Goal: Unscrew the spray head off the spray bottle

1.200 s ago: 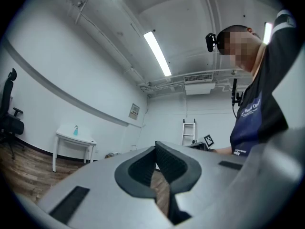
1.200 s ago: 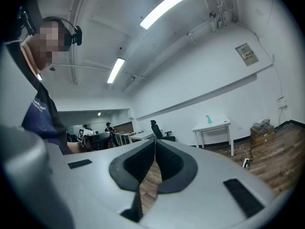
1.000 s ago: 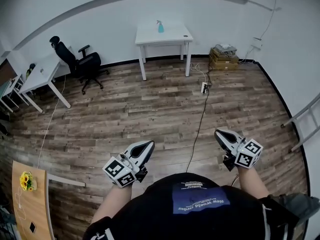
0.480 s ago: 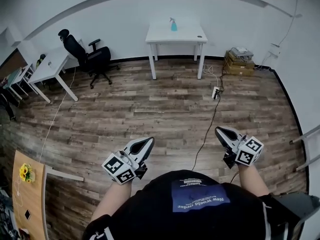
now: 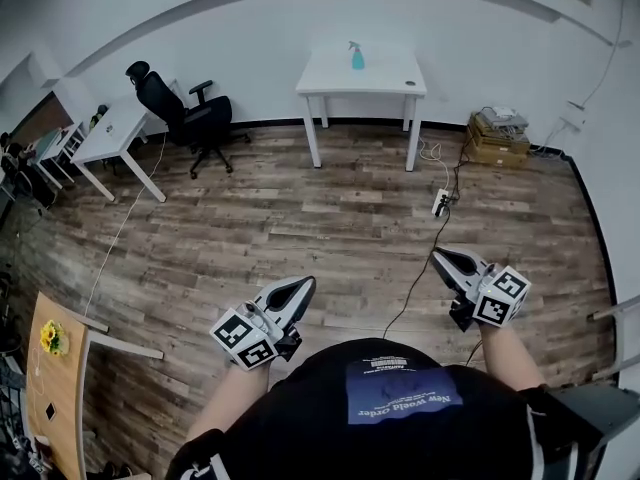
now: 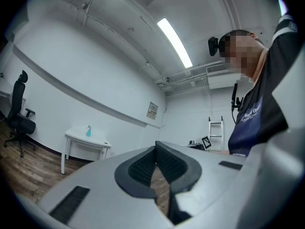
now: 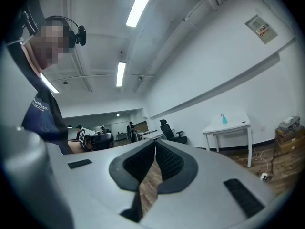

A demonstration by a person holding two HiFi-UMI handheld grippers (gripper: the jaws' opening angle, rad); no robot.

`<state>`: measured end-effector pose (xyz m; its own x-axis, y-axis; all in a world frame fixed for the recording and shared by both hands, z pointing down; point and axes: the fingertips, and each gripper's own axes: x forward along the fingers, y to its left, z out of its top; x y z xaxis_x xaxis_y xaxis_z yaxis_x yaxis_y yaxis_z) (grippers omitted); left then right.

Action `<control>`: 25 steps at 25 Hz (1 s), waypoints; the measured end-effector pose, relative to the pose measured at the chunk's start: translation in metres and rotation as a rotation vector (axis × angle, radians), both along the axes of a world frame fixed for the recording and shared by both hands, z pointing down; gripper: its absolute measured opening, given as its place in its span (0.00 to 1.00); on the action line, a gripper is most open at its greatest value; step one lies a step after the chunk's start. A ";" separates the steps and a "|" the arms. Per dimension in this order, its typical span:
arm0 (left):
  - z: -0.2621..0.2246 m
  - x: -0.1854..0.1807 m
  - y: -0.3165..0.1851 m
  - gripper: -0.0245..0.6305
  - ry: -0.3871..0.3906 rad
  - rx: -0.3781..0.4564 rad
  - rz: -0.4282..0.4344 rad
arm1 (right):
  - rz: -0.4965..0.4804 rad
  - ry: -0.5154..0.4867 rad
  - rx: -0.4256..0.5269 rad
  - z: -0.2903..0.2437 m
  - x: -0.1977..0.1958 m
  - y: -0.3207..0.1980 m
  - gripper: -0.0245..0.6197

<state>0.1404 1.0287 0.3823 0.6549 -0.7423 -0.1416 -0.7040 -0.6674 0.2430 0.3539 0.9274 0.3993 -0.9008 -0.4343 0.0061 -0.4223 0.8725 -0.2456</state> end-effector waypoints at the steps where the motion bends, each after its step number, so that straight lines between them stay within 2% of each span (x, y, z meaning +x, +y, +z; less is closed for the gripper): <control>1: 0.002 0.004 -0.008 0.04 -0.004 -0.006 -0.001 | 0.000 -0.002 -0.007 0.003 0.004 -0.008 0.03; 6: 0.005 0.001 -0.050 0.04 0.000 -0.015 0.002 | 0.008 0.004 -0.031 0.015 0.006 -0.047 0.03; 11: 0.015 -0.028 -0.094 0.04 0.025 -0.012 0.045 | 0.030 0.030 -0.031 0.020 -0.026 -0.083 0.03; 15: 0.011 -0.071 -0.141 0.04 0.034 0.016 0.090 | 0.078 0.038 -0.005 0.008 -0.064 -0.123 0.03; 22: -0.007 -0.163 -0.217 0.04 -0.009 0.063 0.171 | 0.183 0.013 0.027 -0.019 -0.140 -0.186 0.03; 25: -0.003 -0.196 -0.238 0.04 -0.010 0.060 0.182 | 0.181 0.020 0.026 -0.015 -0.175 -0.200 0.03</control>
